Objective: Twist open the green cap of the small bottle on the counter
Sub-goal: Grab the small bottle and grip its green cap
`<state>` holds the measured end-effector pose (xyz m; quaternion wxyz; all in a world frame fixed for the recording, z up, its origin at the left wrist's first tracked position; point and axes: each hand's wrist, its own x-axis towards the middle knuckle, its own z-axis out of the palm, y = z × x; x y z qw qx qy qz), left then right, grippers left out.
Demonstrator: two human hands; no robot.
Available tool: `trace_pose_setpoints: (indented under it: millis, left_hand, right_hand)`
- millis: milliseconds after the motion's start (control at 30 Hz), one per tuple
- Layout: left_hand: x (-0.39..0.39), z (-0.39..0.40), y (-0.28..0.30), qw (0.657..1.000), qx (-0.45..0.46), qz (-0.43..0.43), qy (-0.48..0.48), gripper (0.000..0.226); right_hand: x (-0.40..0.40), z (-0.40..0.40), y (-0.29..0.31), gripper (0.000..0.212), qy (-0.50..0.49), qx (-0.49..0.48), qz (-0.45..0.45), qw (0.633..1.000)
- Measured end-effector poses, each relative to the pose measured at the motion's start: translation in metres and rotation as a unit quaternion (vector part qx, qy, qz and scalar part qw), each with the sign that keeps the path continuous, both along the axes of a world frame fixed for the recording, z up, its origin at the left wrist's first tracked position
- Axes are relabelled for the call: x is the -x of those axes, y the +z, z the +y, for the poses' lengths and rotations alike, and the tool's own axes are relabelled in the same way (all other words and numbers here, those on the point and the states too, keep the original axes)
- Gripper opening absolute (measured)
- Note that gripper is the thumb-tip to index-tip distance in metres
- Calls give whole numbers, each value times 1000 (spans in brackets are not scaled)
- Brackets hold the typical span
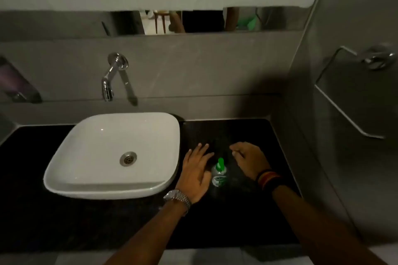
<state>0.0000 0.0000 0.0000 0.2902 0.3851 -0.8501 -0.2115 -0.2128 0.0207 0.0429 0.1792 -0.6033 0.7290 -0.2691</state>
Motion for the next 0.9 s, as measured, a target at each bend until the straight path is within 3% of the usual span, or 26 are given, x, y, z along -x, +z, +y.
trace_pose_setpoints:
  millis: [167,267,500,600,733,900]
  left_hand:
    - [-1,-1,-33,995,-71,-67,26,76]
    - [7,-10,-38,994,-79,-64,47,84]
    - [17,-12,-45,994,-85,-33,58,55]
    - [18,-13,-49,996,-68,-29,48,47]
    - [20,-13,-48,996,-63,-33,47,46]
    - [19,-12,-47,997,-50,-41,41,48]
  right_hand:
    - [-7,7,-18,26,4,-81,-79,994]
    - [-12,6,-18,25,-15,-50,-108,993]
    - [-25,5,-18,18,4,-110,-130,985]
    - [-26,6,-24,28,-1,-115,-122,986]
    - [-34,4,-33,32,-43,-64,-45,996]
    - [-27,7,-36,34,22,-60,-41,997]
